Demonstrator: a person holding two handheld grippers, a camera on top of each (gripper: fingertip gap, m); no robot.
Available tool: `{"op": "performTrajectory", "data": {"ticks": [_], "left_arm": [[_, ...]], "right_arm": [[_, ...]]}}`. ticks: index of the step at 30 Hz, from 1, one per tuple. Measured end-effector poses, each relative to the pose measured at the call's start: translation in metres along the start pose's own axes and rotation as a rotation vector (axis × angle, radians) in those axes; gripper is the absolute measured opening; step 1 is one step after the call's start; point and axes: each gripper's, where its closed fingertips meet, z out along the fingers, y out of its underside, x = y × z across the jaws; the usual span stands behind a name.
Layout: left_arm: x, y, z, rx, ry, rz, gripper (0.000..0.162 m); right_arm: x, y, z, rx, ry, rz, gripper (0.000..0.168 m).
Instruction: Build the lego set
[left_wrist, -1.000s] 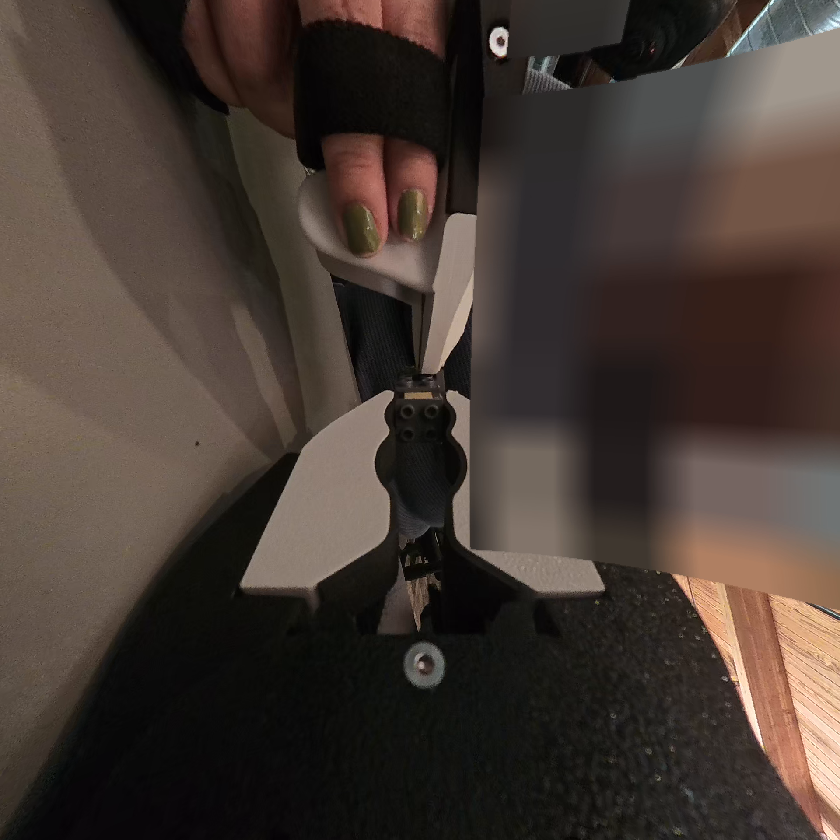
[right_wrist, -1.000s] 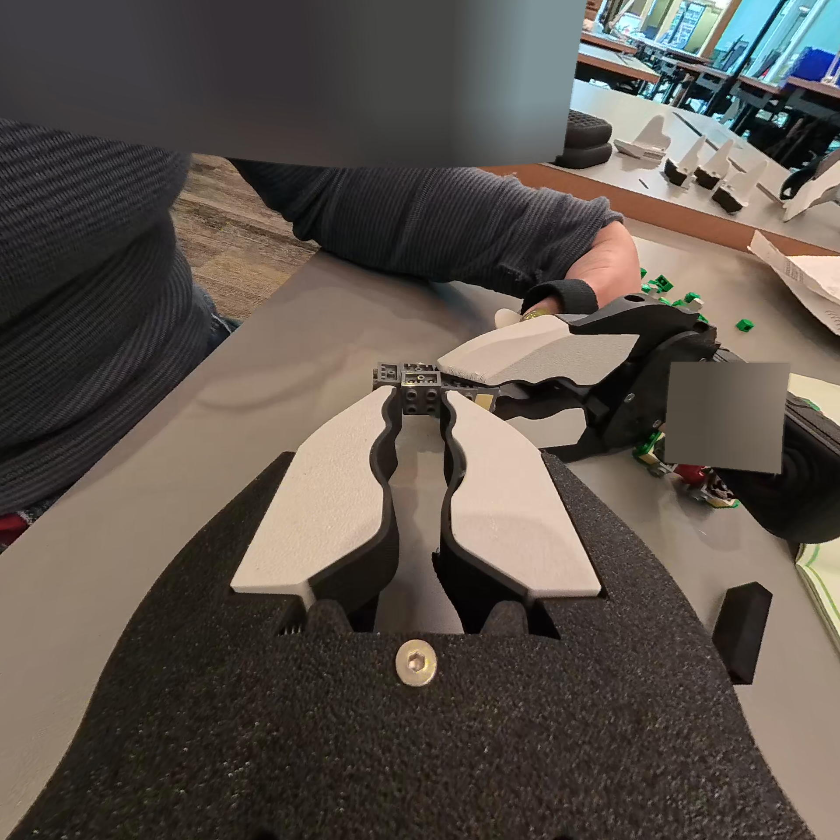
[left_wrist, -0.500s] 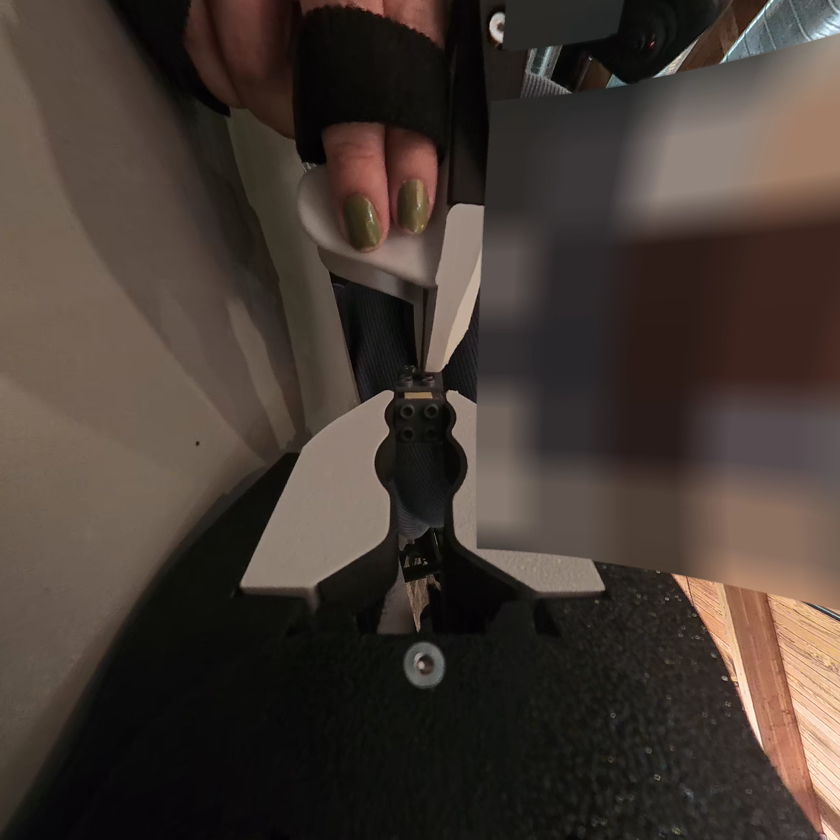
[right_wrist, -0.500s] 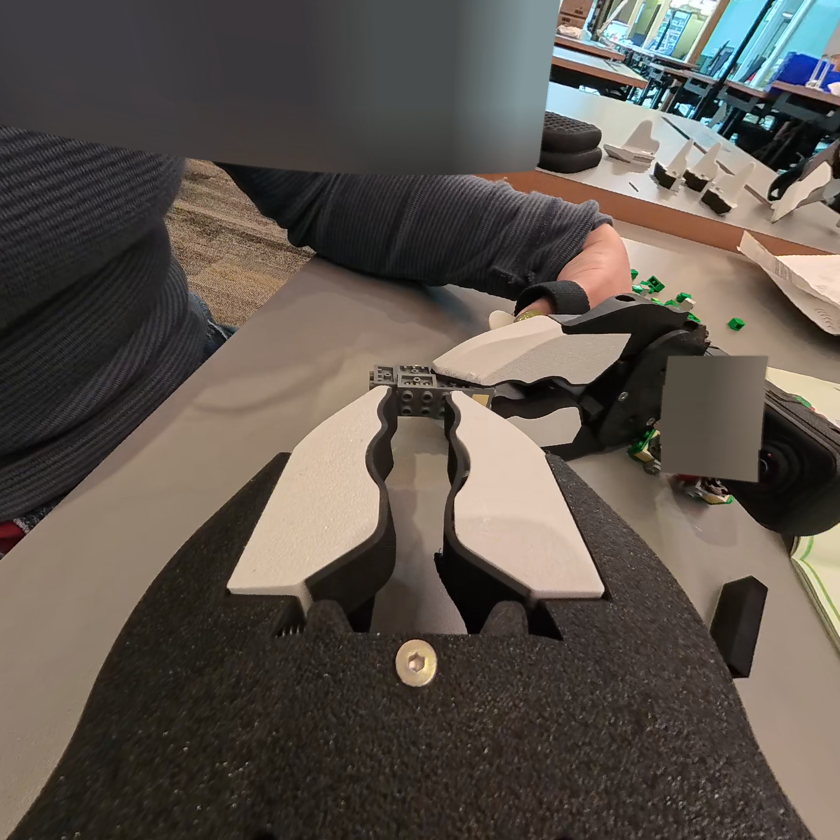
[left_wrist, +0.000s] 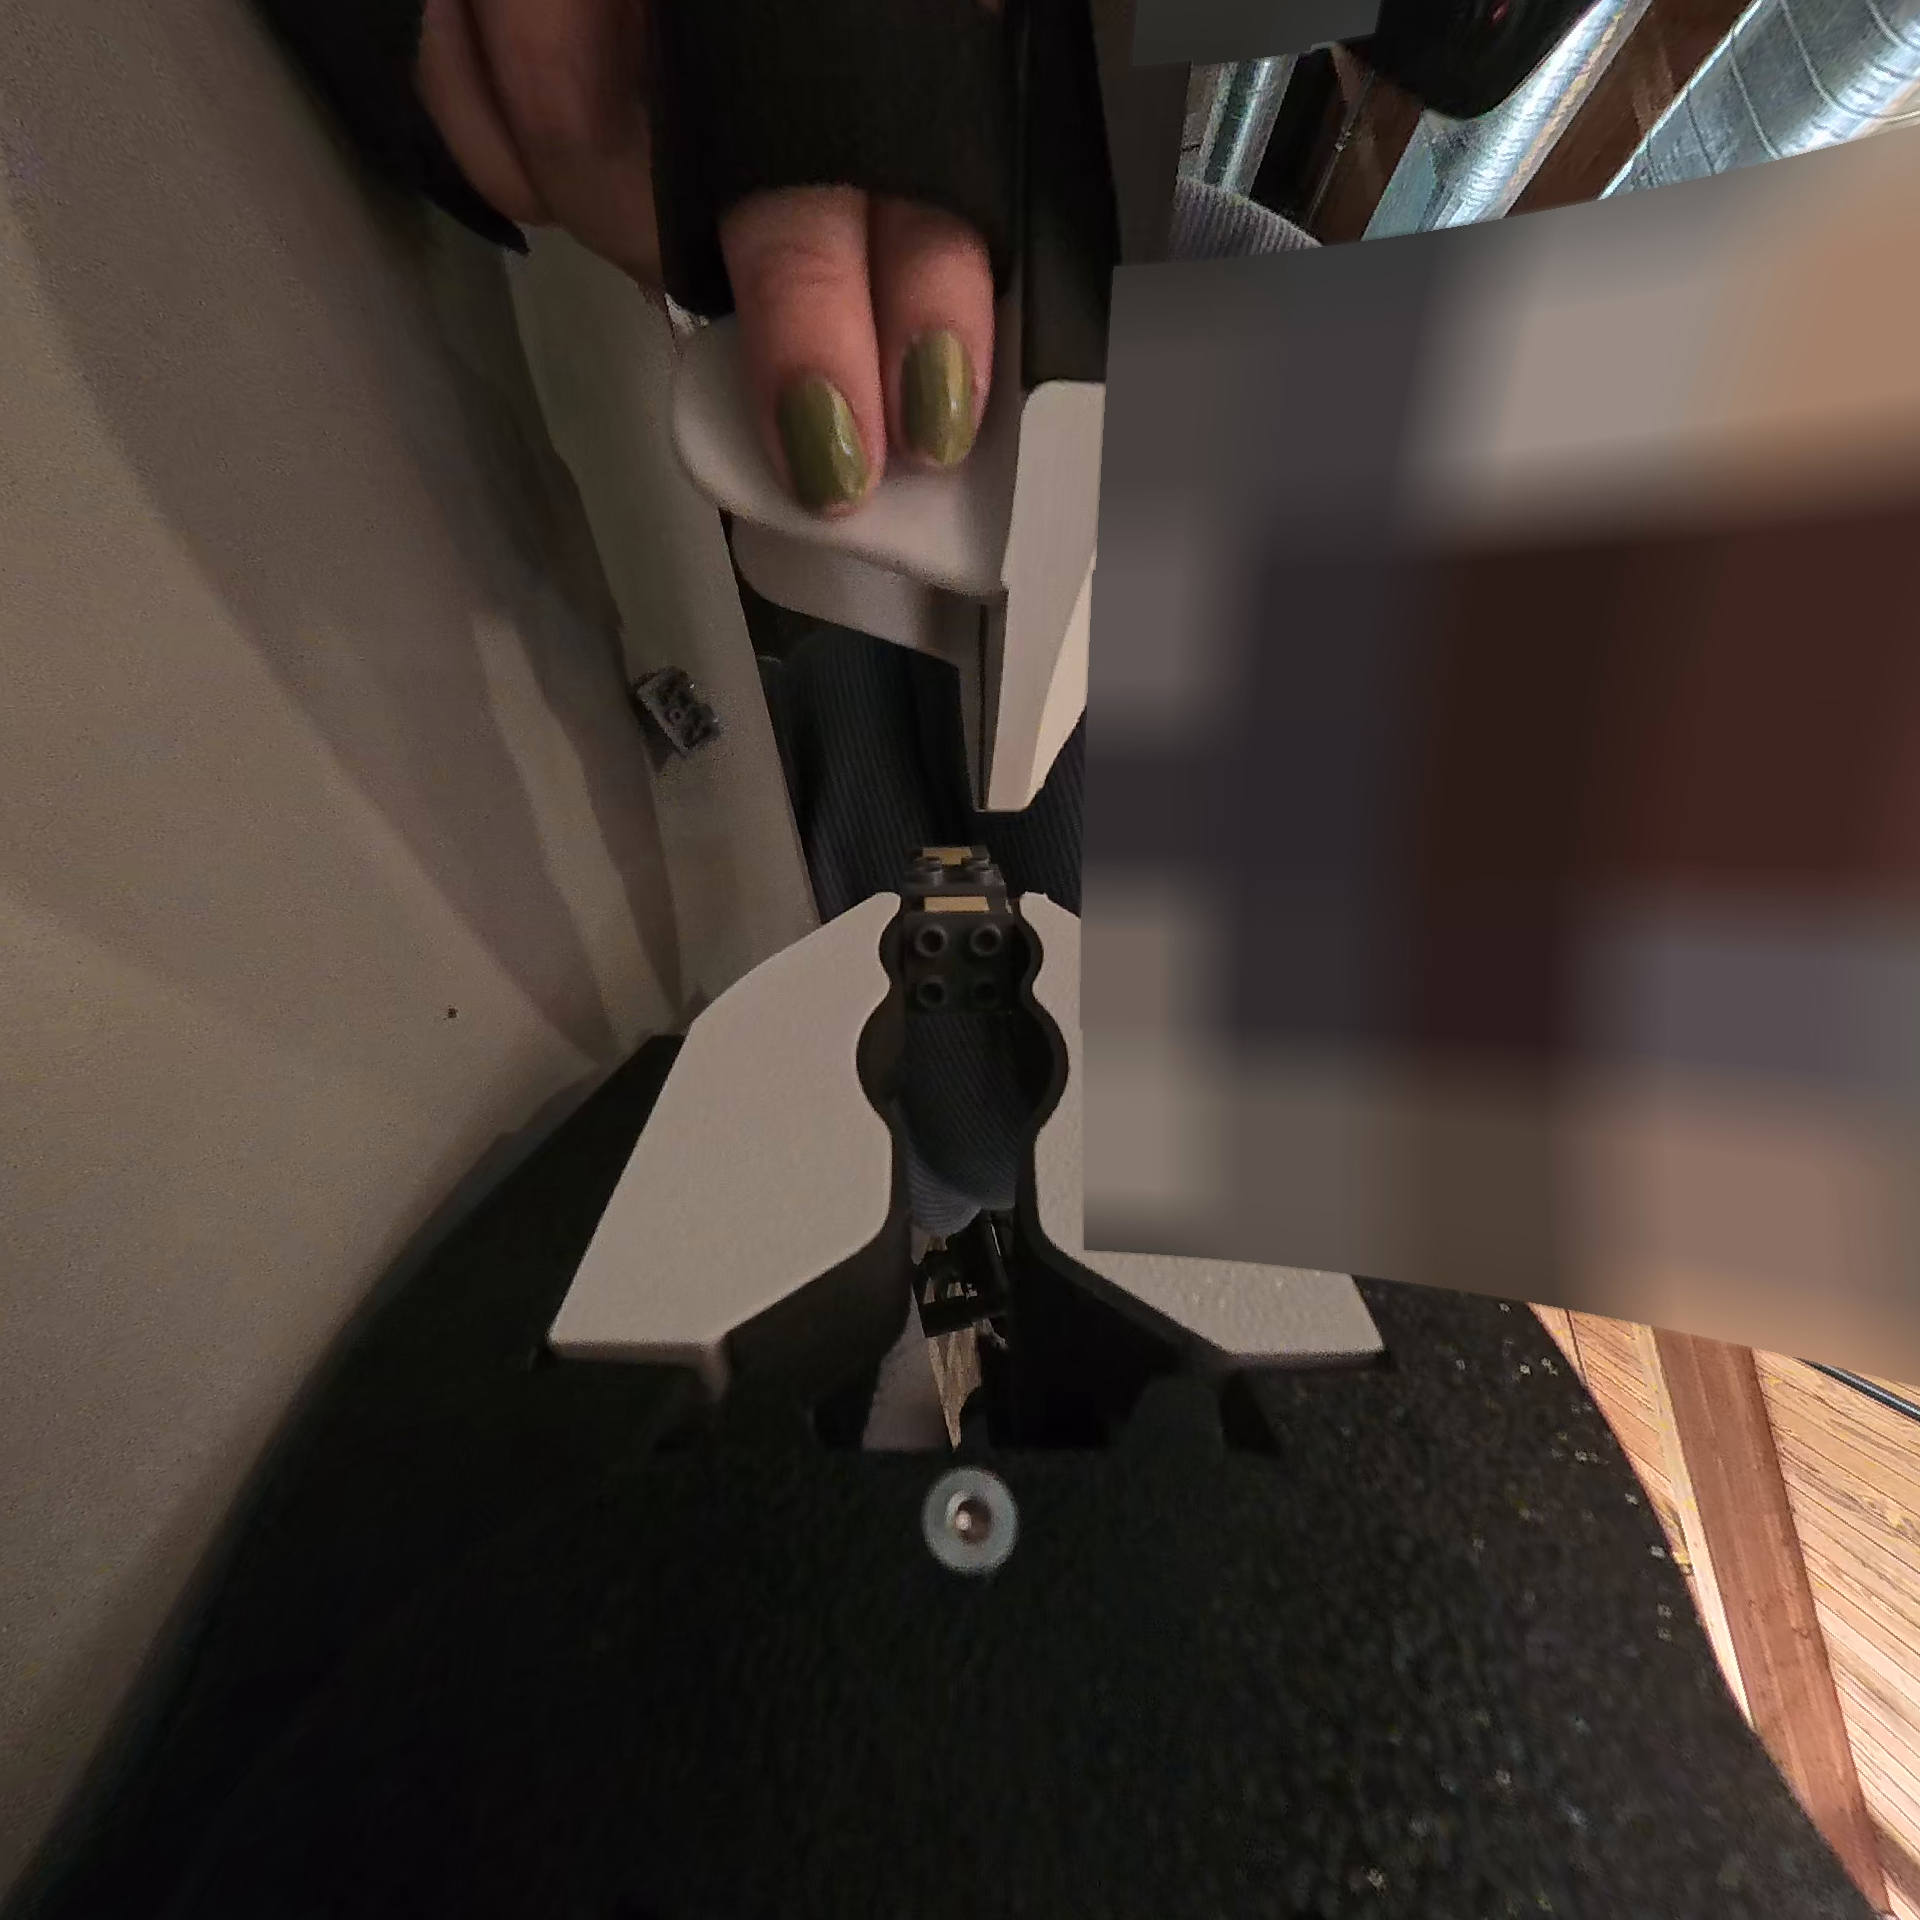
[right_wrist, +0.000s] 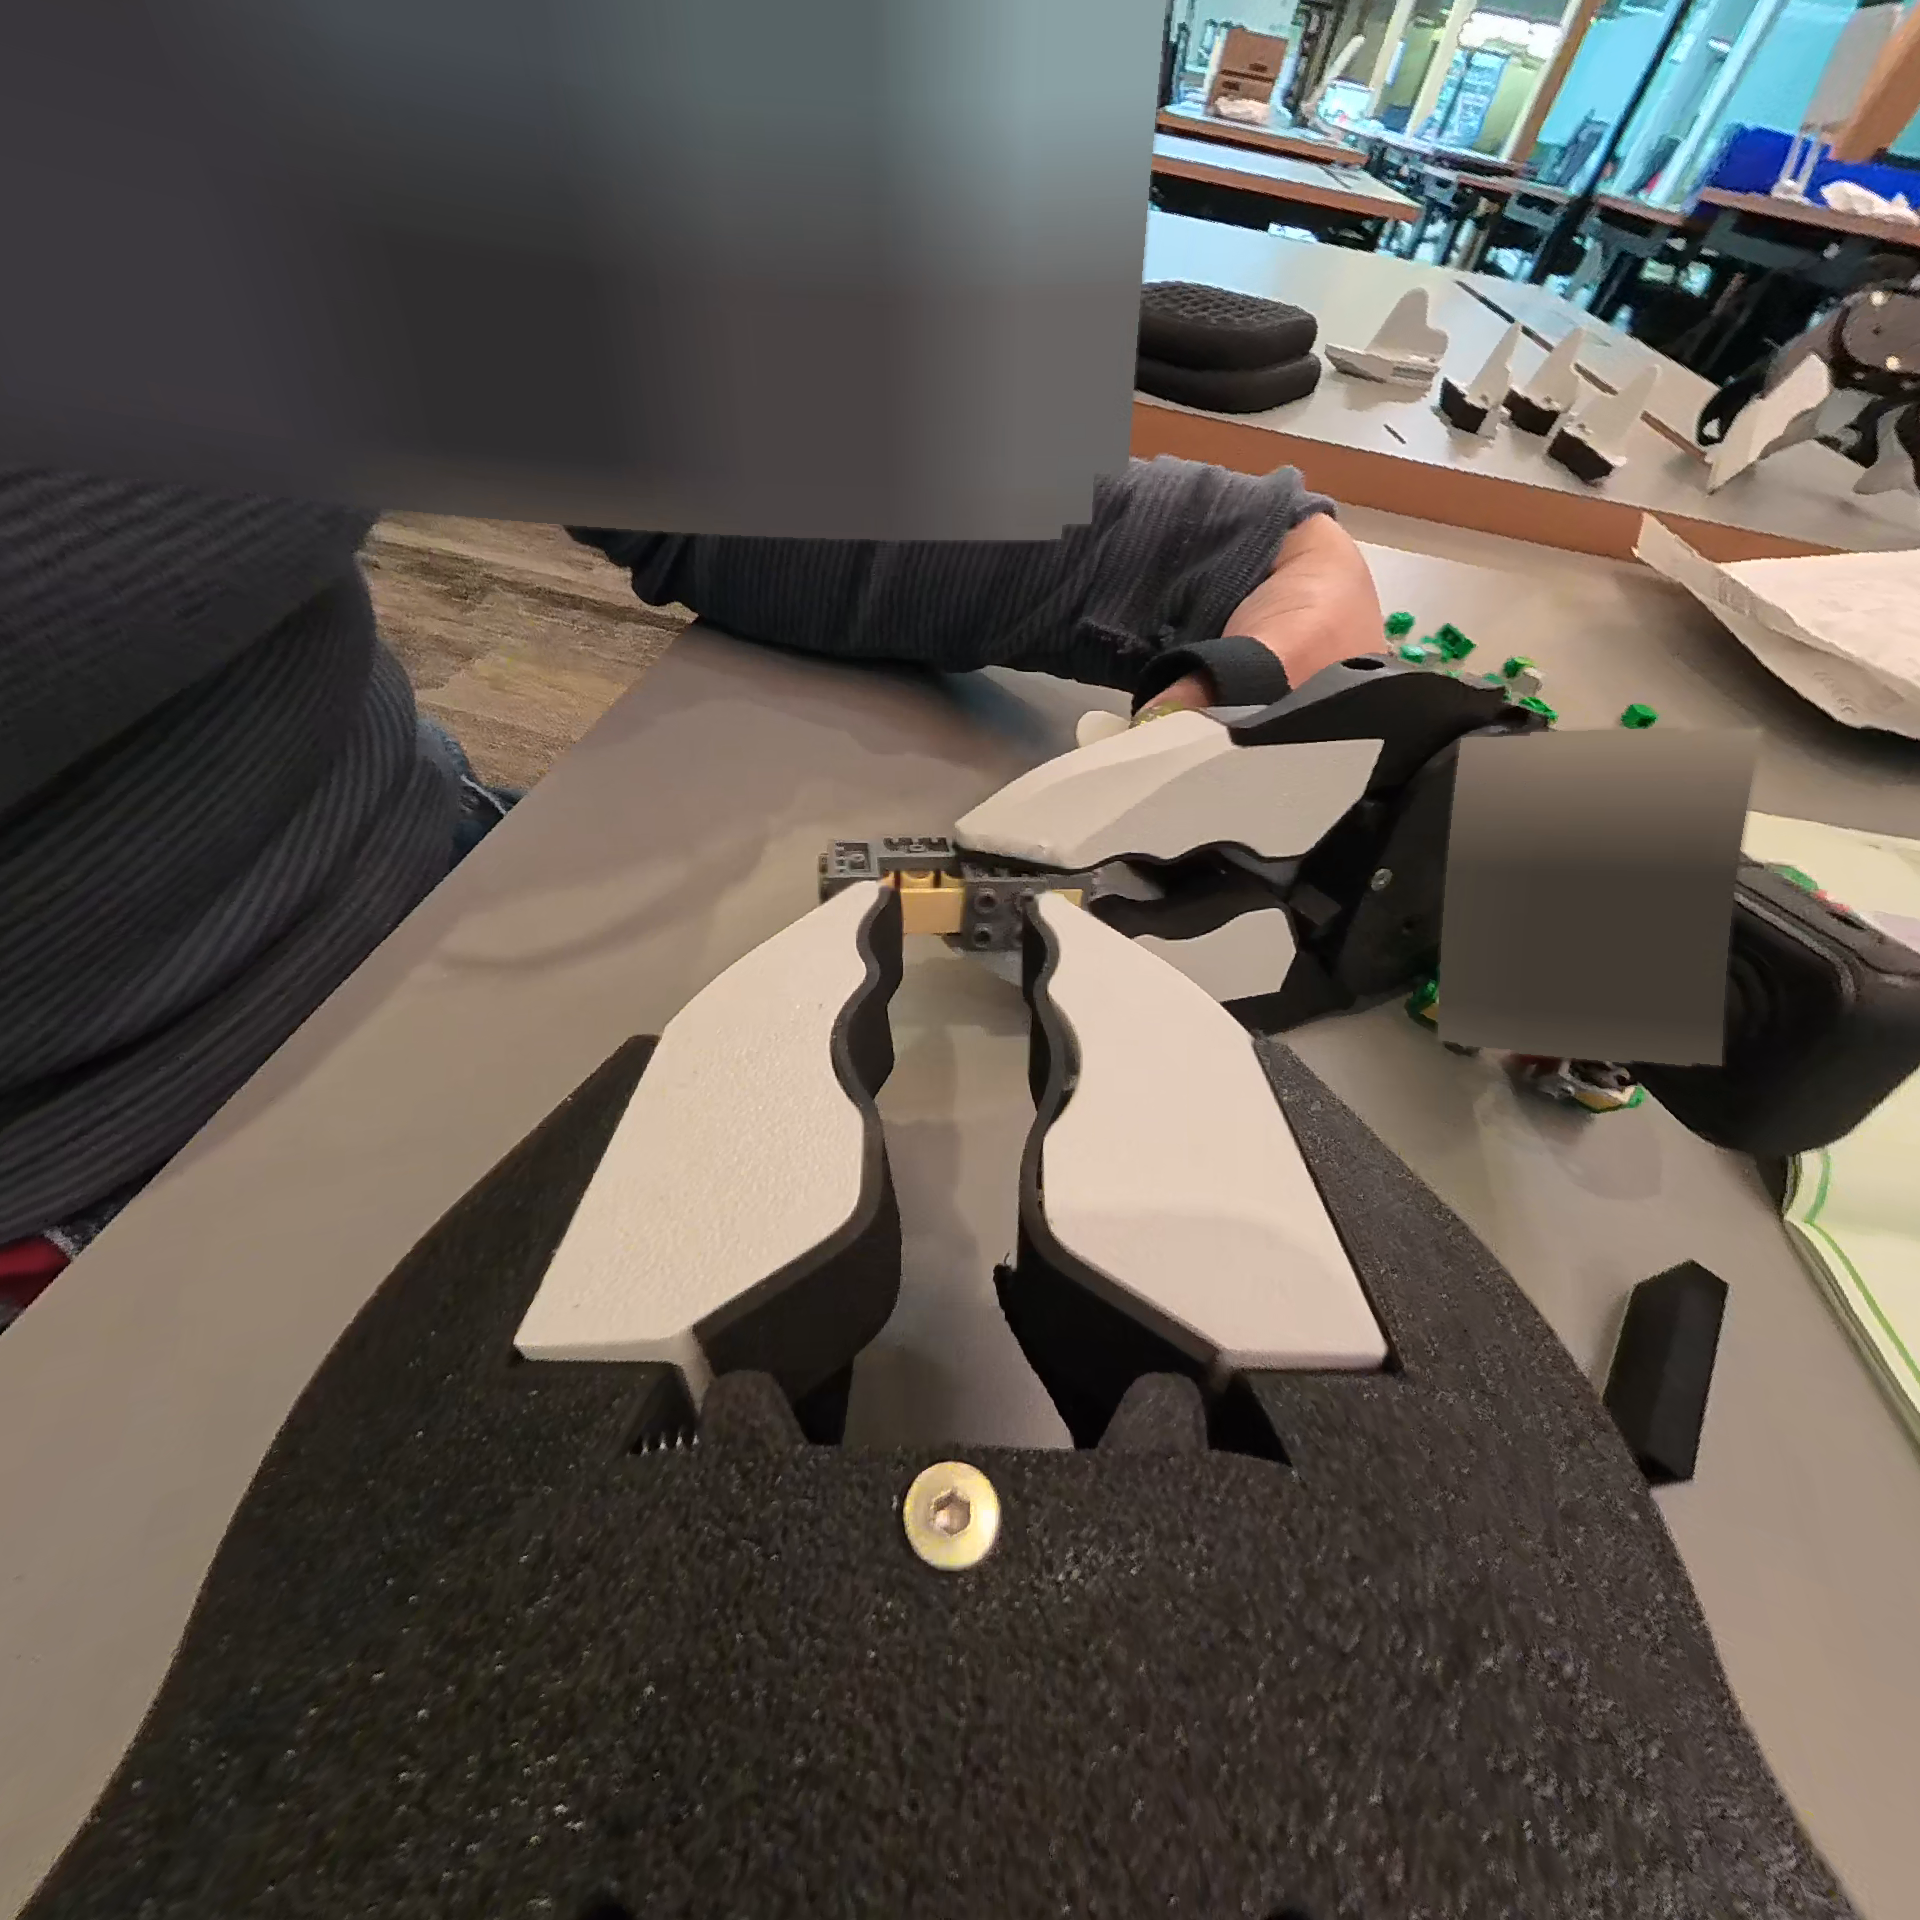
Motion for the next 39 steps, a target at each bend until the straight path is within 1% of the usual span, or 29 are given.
{"op": "performTrajectory", "data": {"ticks": [1,2,5,7,11,15,18,19,20,21,25,30,38,39], "left_arm": [[0.000,0.000,0.000,0.001,-0.001,0.000,0.016],[0.000,0.000,0.000,0.003,-0.001,0.000,0.016],[0.000,-0.001,-0.001,0.009,-0.001,0.003,0.016],[0.000,-0.002,-0.001,0.013,-0.001,0.004,0.016],[0.000,-0.003,-0.002,0.027,-0.002,0.005,0.016],[0.001,-0.005,-0.003,0.040,0.000,0.012,0.016],[0.001,-0.006,-0.003,0.046,0.004,0.015,0.016],[0.002,-0.006,-0.004,0.051,0.009,0.019,0.016],[0.003,-0.007,-0.004,0.054,0.013,0.023,0.016],[0.003,-0.007,-0.004,0.055,0.014,0.024,0.016],[0.002,-0.006,-0.004,0.051,0.008,0.025,0.016],[0.004,-0.015,-0.009,0.118,0.023,0.025,0.017],[0.005,-0.018,-0.012,0.149,0.021,0.042,0.016],[0.006,-0.019,-0.013,0.158,0.027,0.045,0.016]], "right_arm": [[0.001,0.001,0.000,-0.009,0.002,0.015,0.023],[0.000,0.003,0.001,-0.025,-0.006,0.027,0.029],[-0.002,0.009,0.006,-0.083,-0.032,0.064,0.054],[-0.003,0.010,0.008,-0.097,-0.035,0.068,0.060],[-0.004,0.007,0.009,-0.078,-0.008,0.009,0.052],[-0.002,0.006,0.014,-0.075,0.038,-0.050,0.052],[0.000,0.005,0.014,-0.074,0.063,-0.060,0.049],[0.003,0.005,0.014,-0.071,0.079,-0.063,0.051],[0.005,0.006,0.014,-0.078,0.095,-0.064,0.057],[0.005,0.007,0.016,-0.092,0.089,-0.061,0.058],[0.004,0.009,0.017,-0.104,0.084,-0.059,0.055],[0.012,0.007,0.013,-0.083,0.125,-0.024,0.055],[0.017,0.006,0.012,-0.084,0.193,-0.088,0.054],[0.017,0.005,0.011,-0.075,0.194,-0.092,0.051]]}}
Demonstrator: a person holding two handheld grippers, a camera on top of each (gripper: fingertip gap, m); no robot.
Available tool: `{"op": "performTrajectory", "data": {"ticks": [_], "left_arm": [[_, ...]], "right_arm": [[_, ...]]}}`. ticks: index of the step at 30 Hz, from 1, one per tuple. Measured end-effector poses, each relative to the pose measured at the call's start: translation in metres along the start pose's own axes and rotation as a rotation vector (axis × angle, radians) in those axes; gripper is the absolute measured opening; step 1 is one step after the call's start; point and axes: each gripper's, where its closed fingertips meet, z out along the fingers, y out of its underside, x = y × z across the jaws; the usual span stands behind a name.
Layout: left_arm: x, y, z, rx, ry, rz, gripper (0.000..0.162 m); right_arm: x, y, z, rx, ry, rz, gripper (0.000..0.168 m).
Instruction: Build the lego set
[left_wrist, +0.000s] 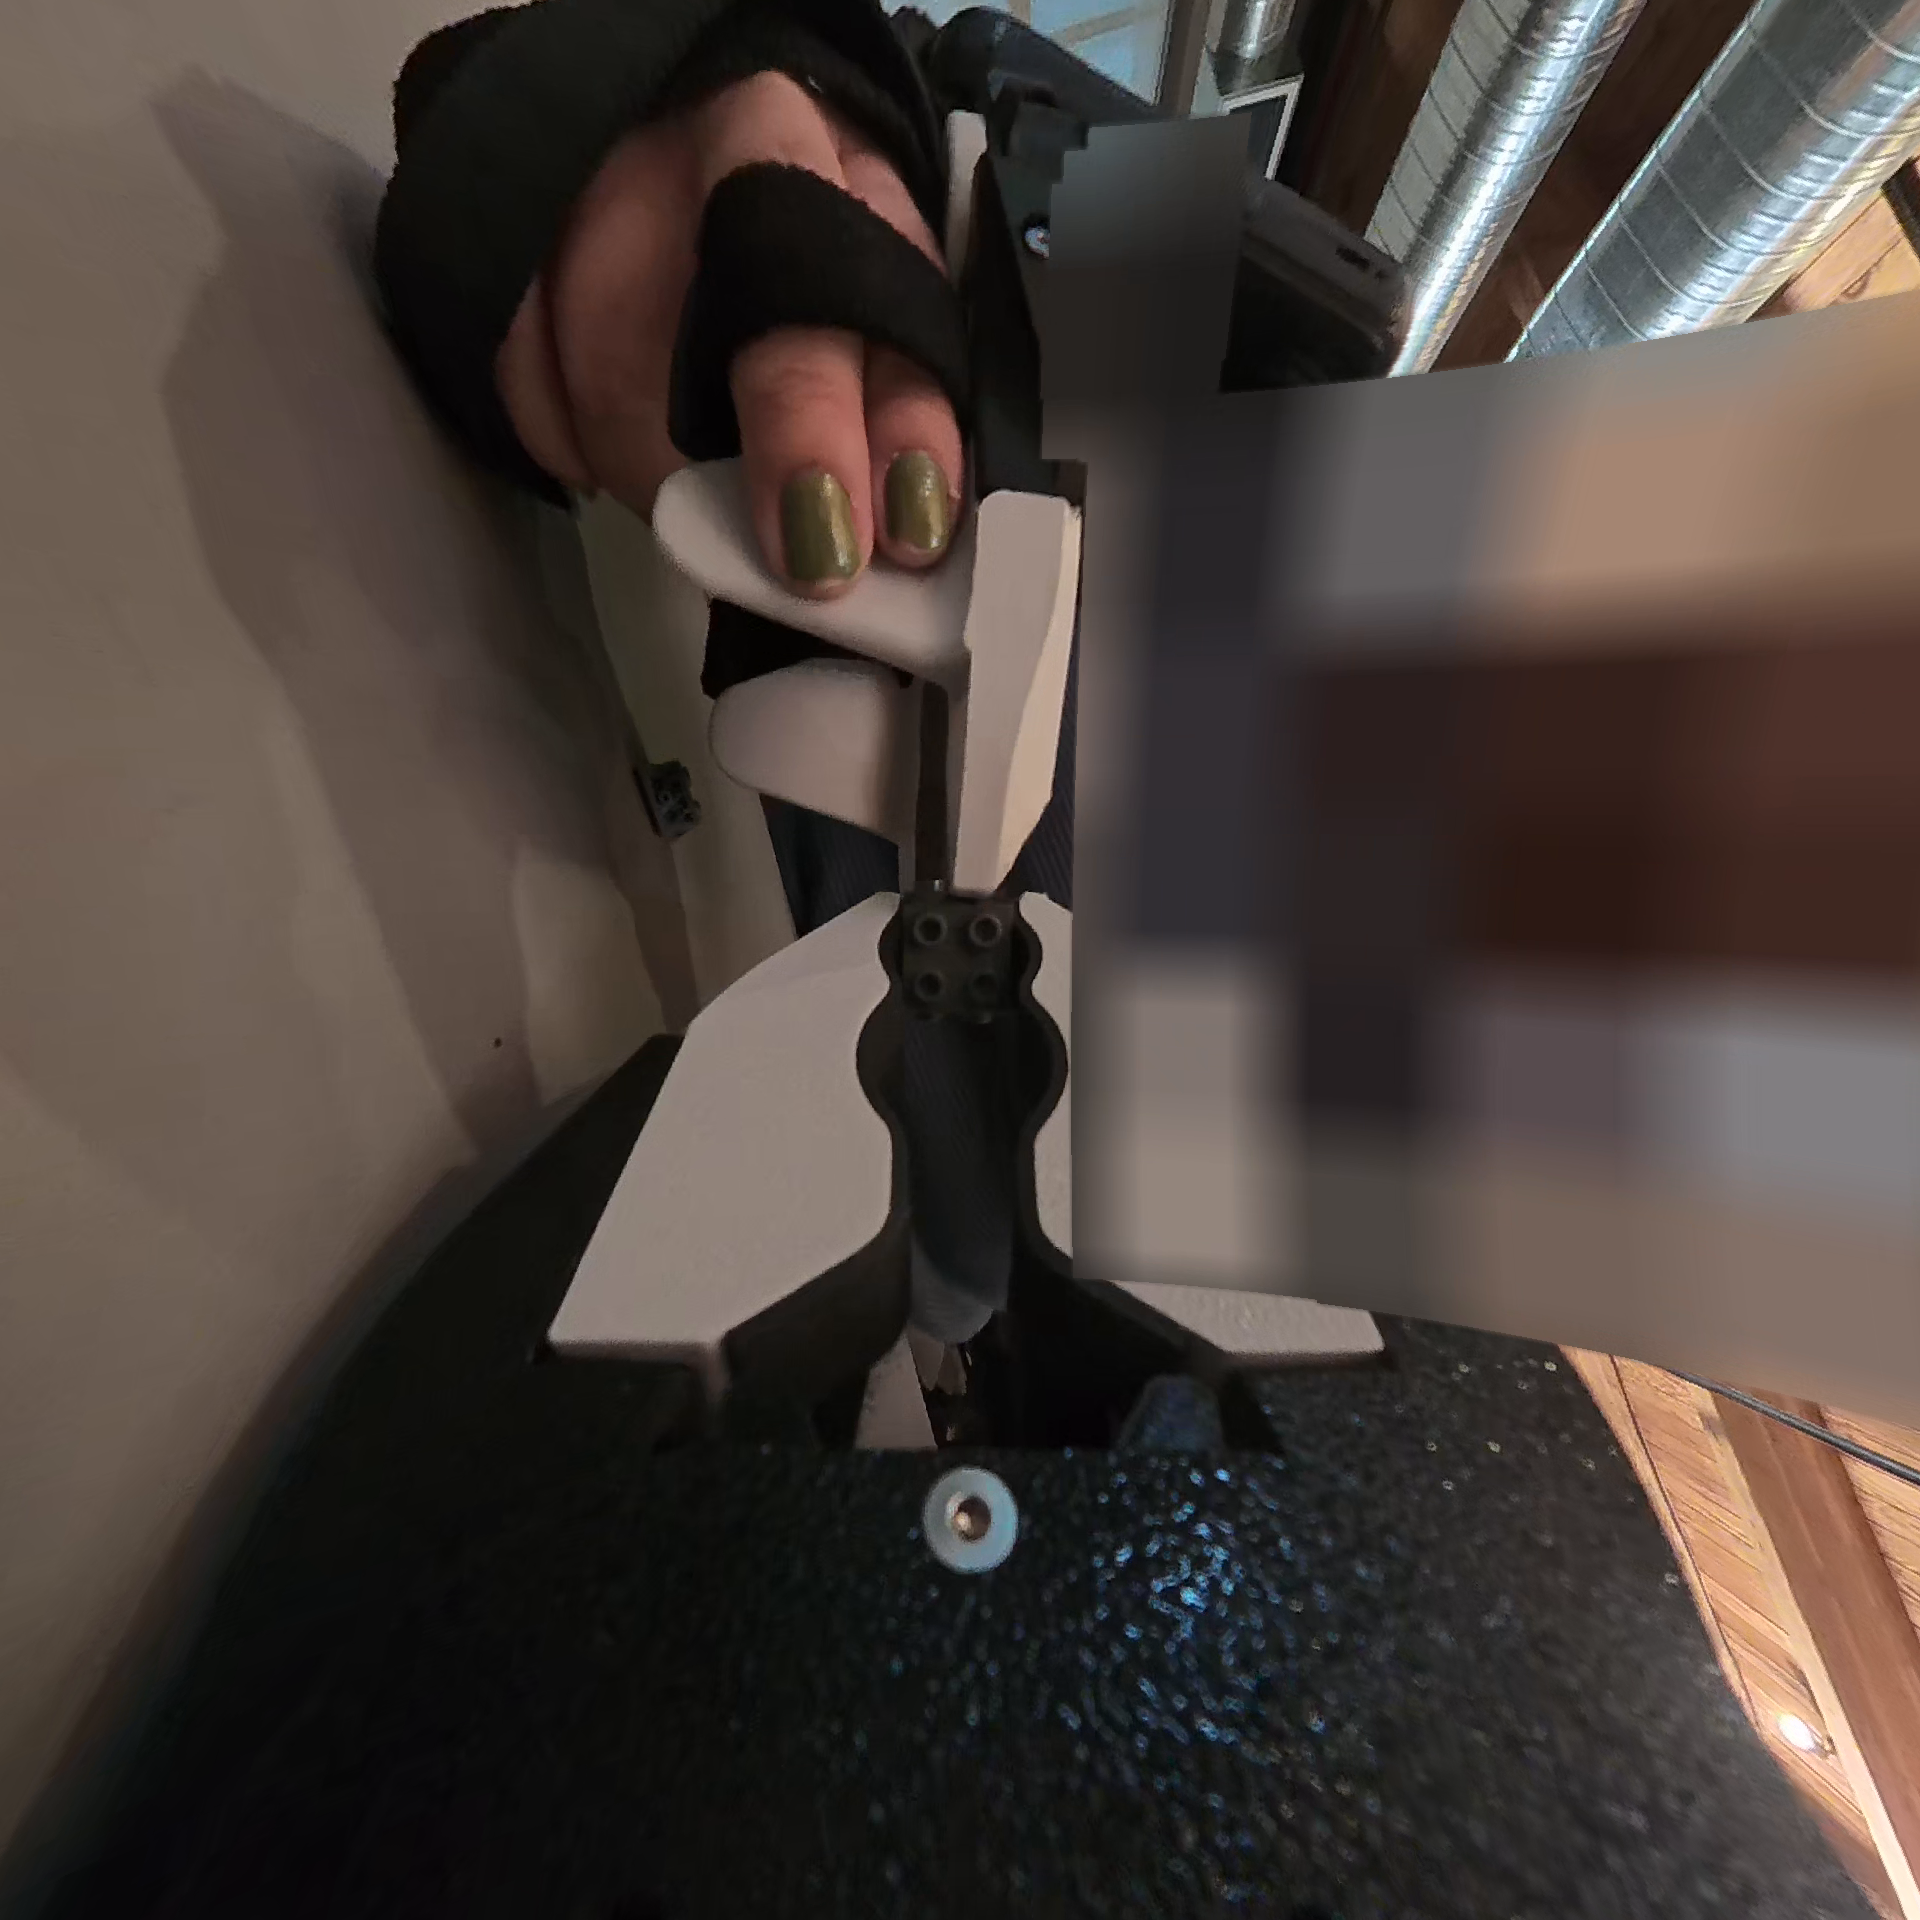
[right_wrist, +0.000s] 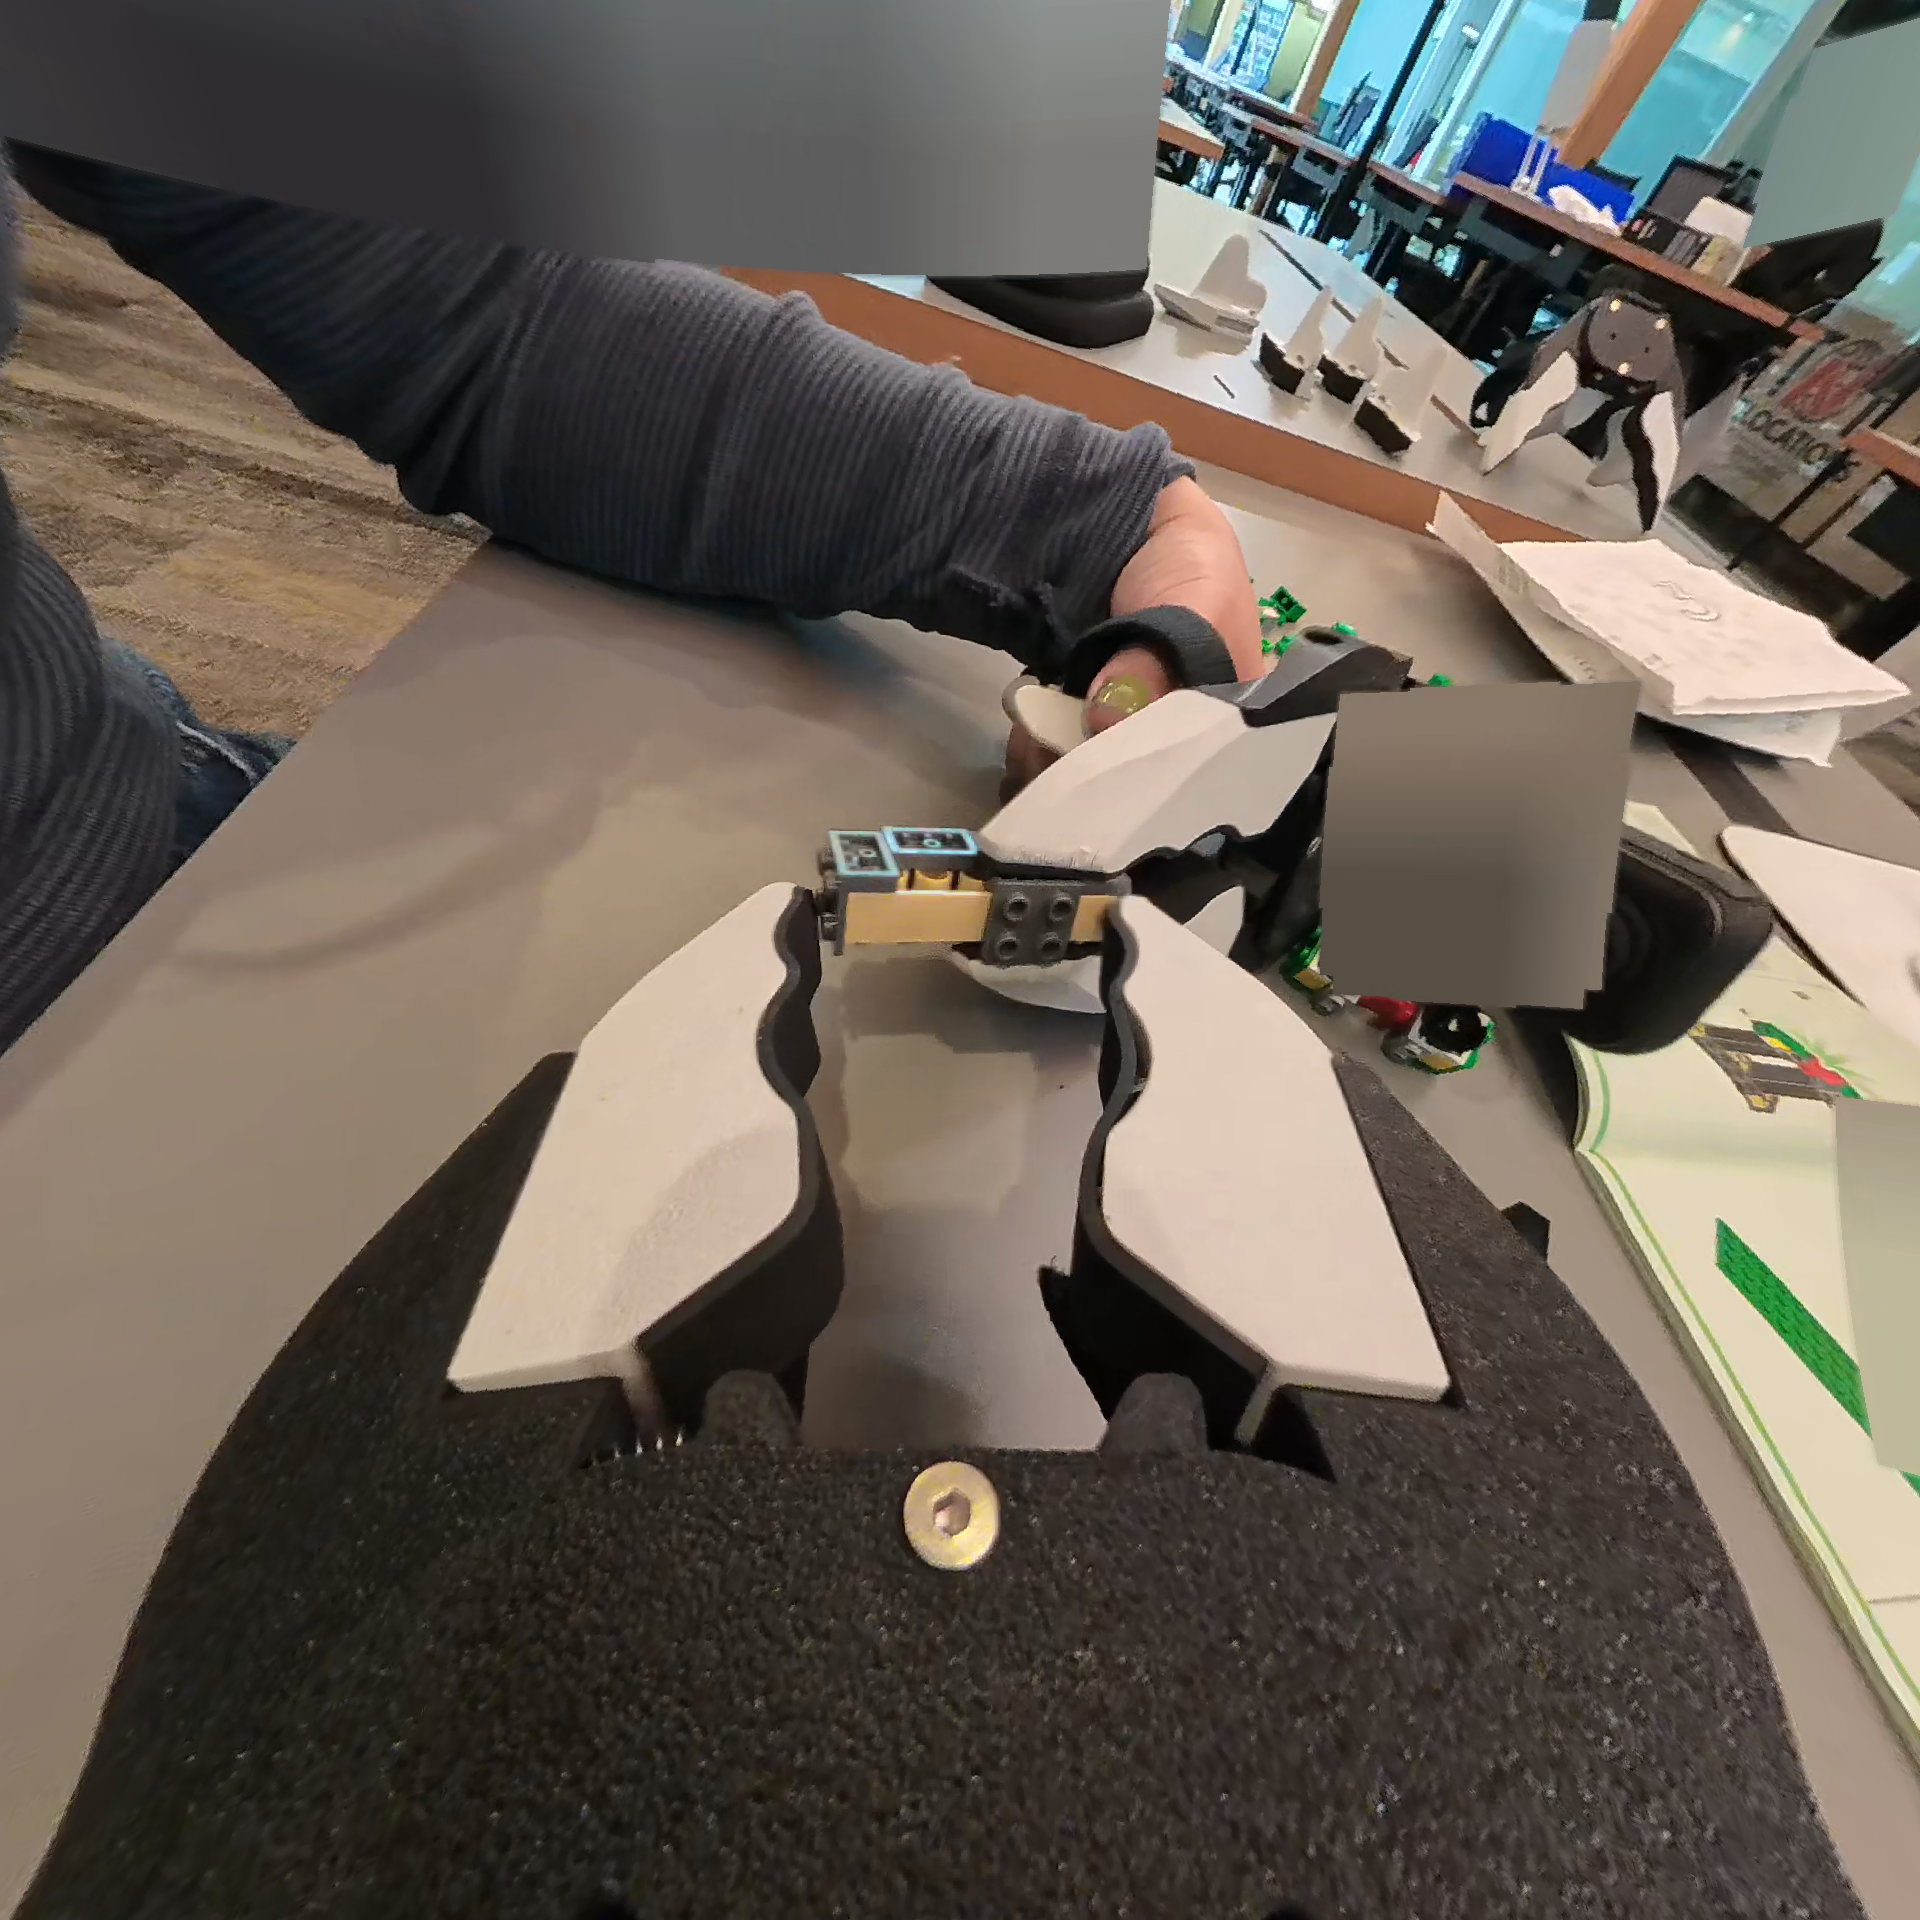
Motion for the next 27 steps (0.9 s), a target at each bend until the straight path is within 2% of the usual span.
{"op": "performTrajectory", "data": {"ticks": [2,14,15,16,22,27], "left_arm": [[0.002,-0.002,-0.001,0.014,0.006,0.014,0.016],[0.002,-0.008,-0.004,0.067,0.005,0.019,0.017],[0.001,-0.011,-0.006,0.089,-0.003,0.023,0.022],[0.001,-0.014,-0.007,0.113,-0.008,0.025,0.035],[0.007,-0.024,-0.016,0.214,-0.001,0.082,0.048],[0.013,-0.041,-0.036,0.429,-0.127,0.286,0.065]], "right_arm": [[0.000,-0.002,-0.002,0.017,0.006,-0.014,0.046],[0.007,0.000,-0.003,0.013,0.027,0.015,0.045],[0.009,0.001,-0.004,0.011,0.041,0.018,0.045],[0.012,0.001,-0.004,0.013,0.054,0.022,0.045],[0.024,0.002,-0.010,0.027,0.112,0.044,0.045],[0.040,0.005,-0.021,0.040,0.182,0.068,0.046]]}}
